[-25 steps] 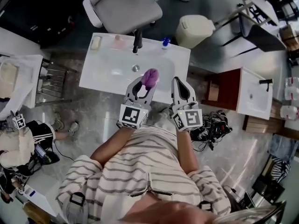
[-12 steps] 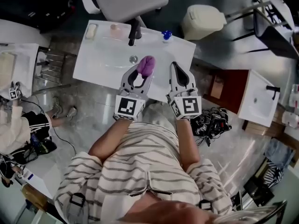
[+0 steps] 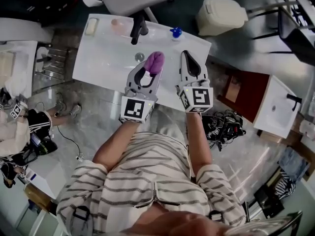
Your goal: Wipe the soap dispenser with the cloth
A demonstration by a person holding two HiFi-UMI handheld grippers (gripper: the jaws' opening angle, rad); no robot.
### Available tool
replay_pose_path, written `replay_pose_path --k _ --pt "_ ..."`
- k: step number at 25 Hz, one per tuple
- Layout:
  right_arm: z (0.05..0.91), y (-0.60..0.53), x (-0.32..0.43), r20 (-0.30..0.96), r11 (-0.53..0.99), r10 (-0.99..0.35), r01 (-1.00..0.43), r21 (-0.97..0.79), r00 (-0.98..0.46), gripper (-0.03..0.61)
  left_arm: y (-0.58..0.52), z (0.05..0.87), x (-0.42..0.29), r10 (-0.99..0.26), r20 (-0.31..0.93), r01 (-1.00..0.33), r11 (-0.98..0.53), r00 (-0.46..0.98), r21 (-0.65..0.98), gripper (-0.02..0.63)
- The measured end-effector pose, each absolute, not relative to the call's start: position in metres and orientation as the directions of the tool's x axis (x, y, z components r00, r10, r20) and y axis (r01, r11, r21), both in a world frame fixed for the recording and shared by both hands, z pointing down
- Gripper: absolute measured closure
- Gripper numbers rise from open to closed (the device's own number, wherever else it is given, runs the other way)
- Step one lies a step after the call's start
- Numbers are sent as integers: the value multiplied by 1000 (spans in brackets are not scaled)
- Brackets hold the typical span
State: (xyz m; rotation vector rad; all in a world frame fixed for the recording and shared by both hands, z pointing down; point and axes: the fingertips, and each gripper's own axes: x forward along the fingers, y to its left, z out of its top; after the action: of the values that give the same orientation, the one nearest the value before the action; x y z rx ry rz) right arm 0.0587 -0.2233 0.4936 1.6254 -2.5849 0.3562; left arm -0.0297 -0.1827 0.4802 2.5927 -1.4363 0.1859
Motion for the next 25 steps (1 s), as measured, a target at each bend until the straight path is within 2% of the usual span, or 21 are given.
replay_pose_path --k 16,25 --pt "561 -276 50 237 423 -859 -889 -175 -455 431 -204 520 -28 -836 230 -867 -482 499 130 483" --pt "587 -301 42 281 397 -862 -906 -145 -422 417 -202 536 -30 -837 252 -874 -464 486 145 483"
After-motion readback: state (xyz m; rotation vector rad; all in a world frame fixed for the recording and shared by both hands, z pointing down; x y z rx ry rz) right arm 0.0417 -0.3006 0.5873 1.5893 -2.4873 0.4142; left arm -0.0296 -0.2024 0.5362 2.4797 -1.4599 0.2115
